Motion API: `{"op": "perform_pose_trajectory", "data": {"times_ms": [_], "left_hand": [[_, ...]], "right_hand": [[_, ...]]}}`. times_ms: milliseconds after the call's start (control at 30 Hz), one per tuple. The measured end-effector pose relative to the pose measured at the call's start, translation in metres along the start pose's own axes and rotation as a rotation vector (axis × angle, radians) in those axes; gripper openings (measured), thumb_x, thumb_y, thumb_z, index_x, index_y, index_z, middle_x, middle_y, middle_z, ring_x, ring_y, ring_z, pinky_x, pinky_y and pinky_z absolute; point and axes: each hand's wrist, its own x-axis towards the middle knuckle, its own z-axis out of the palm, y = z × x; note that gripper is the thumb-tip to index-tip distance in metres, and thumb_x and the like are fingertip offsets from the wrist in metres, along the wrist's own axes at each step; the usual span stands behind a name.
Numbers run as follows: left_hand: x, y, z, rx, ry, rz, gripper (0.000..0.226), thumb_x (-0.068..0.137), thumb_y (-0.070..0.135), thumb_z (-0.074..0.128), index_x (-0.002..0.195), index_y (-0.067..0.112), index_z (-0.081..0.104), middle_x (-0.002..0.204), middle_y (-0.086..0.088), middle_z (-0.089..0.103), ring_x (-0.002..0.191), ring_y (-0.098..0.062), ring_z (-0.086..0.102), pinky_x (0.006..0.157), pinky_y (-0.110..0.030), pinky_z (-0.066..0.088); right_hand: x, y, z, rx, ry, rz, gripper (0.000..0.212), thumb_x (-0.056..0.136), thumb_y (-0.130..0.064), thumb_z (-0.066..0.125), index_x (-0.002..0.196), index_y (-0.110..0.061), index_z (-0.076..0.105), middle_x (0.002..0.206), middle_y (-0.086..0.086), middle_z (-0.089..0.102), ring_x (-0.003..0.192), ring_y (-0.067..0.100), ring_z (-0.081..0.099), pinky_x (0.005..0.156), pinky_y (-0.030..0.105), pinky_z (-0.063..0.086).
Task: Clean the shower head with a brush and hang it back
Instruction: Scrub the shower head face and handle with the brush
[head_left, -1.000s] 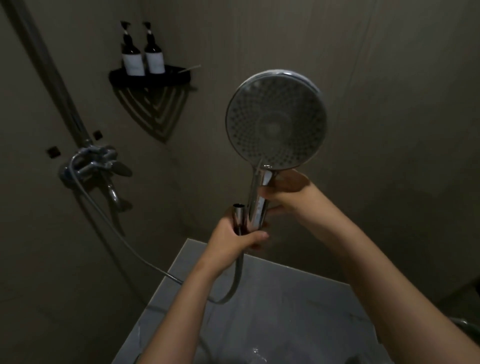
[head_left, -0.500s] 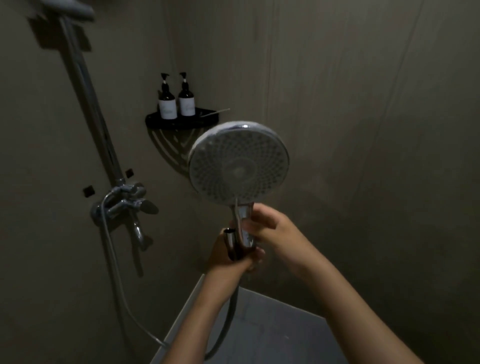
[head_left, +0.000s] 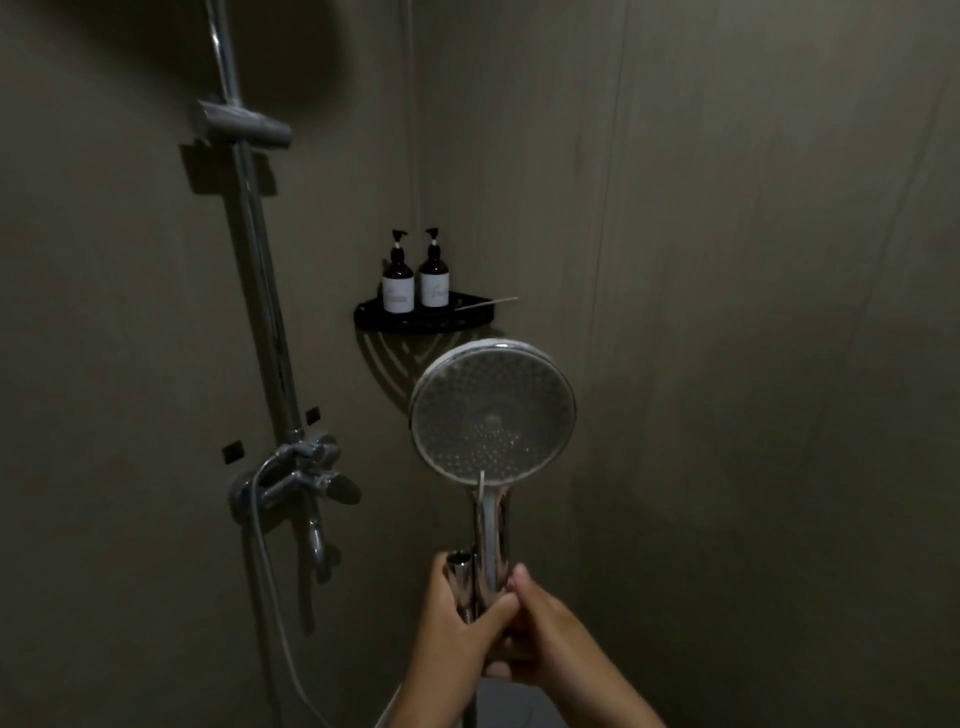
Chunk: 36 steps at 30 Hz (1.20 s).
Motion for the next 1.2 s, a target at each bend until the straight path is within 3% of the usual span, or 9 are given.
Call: {"op": "perform_pose_trajectory", "data": {"times_ms": [67, 167, 300, 400, 633, 733, 833, 1000, 1200], "left_hand": [[0.012, -0.006, -0.004, 0.001, 0.020, -0.001, 0.043, 0.069, -0.001, 0.079, 0.104, 0.003, 0.056, 0.096, -0.009, 0.071, 0.087, -0.014, 0.068, 0.068, -0.016, 0.052], [0.034, -0.009, -0.003, 0.015, 0.021, 0.037, 0.024, 0.068, 0.000, 0.075, 0.087, 0.007, 0.063, 0.071, -0.003, 0.073, 0.069, -0.010, 0.066, 0.059, -0.014, 0.050], [0.072, -0.008, 0.009, -0.017, 0.058, 0.020, 0.016, 0.086, -0.003, 0.059, 0.093, 0.012, 0.059, 0.058, -0.001, 0.066, 0.044, -0.008, 0.053, 0.042, -0.016, 0.041], [0.115, -0.004, 0.017, -0.034, 0.151, 0.065, 0.013, 0.087, -0.003, 0.058, 0.093, 0.008, 0.059, 0.061, -0.002, 0.065, 0.042, -0.005, 0.053, 0.039, -0.015, 0.041], [0.217, 0.034, 0.041, -0.117, 0.142, 0.122, 0.010, 0.089, -0.009, 0.050, 0.085, 0.000, 0.053, 0.054, 0.003, 0.060, 0.045, 0.002, 0.057, 0.039, -0.012, 0.043], [0.264, 0.048, 0.049, -0.099, 0.178, 0.159, 0.012, 0.089, -0.009, 0.050, 0.084, 0.001, 0.054, 0.060, -0.002, 0.058, 0.045, 0.003, 0.055, 0.040, -0.010, 0.043], [0.309, 0.055, 0.052, -0.059, 0.240, 0.189, 0.011, 0.089, -0.006, 0.052, 0.082, 0.003, 0.053, 0.053, 0.000, 0.054, 0.038, -0.003, 0.047, 0.032, -0.014, 0.034], [0.377, 0.064, 0.055, -0.024, 0.284, 0.204, 0.007, 0.088, 0.009, 0.059, 0.086, 0.007, 0.053, 0.054, 0.002, 0.056, 0.048, -0.017, 0.044, 0.034, -0.019, 0.025], [0.424, 0.074, 0.062, 0.005, 0.290, 0.217, 0.014, 0.087, 0.011, 0.061, 0.091, 0.002, 0.052, 0.066, -0.004, 0.059, 0.051, -0.014, 0.050, 0.034, -0.017, 0.025]], "right_hand": [[0.015, -0.002, 0.001, -0.003, -0.009, 0.008, 0.038, 0.098, -0.043, 0.039, 0.104, -0.021, 0.069, 0.095, 0.006, 0.074, 0.086, 0.021, 0.065, 0.072, 0.034, 0.056], [0.040, -0.010, 0.001, 0.039, -0.033, -0.015, 0.034, 0.099, -0.034, 0.041, 0.105, -0.021, 0.071, 0.093, 0.006, 0.075, 0.079, 0.020, 0.063, 0.063, 0.030, 0.053], [0.081, -0.033, -0.001, -0.045, -0.062, -0.109, 0.037, 0.101, -0.030, 0.035, 0.111, -0.017, 0.067, 0.057, -0.001, 0.067, 0.041, 0.009, 0.052, 0.043, 0.019, 0.040], [0.116, -0.053, -0.008, -0.155, -0.060, -0.191, 0.038, 0.102, -0.033, 0.030, 0.104, -0.025, 0.066, 0.044, -0.004, 0.058, 0.039, 0.007, 0.050, 0.043, 0.018, 0.039], [0.206, -0.132, -0.037, -0.146, -0.245, -0.214, 0.034, 0.101, -0.033, 0.033, 0.100, -0.020, 0.065, 0.062, -0.004, 0.067, 0.056, 0.015, 0.056, 0.054, 0.024, 0.051], [0.244, -0.168, -0.049, -0.172, -0.296, -0.226, 0.035, 0.101, -0.034, 0.032, 0.107, -0.018, 0.063, 0.060, -0.006, 0.065, 0.060, 0.016, 0.057, 0.062, 0.026, 0.054], [0.282, -0.199, -0.061, -0.216, -0.332, -0.257, 0.031, 0.101, -0.033, 0.035, 0.100, -0.016, 0.061, 0.055, -0.007, 0.061, 0.059, 0.016, 0.058, 0.065, 0.027, 0.052], [0.349, -0.255, -0.088, -0.097, -0.048, -0.391, 0.006, 0.092, -0.020, 0.056, 0.090, -0.015, 0.058, 0.079, 0.005, 0.060, 0.068, 0.018, 0.059, 0.058, 0.025, 0.050], [0.399, -0.310, -0.107, 0.070, 0.089, -0.488, 0.022, 0.093, -0.019, 0.057, 0.111, -0.009, 0.051, 0.082, 0.007, 0.060, 0.066, 0.016, 0.059, 0.061, 0.024, 0.055]]}}
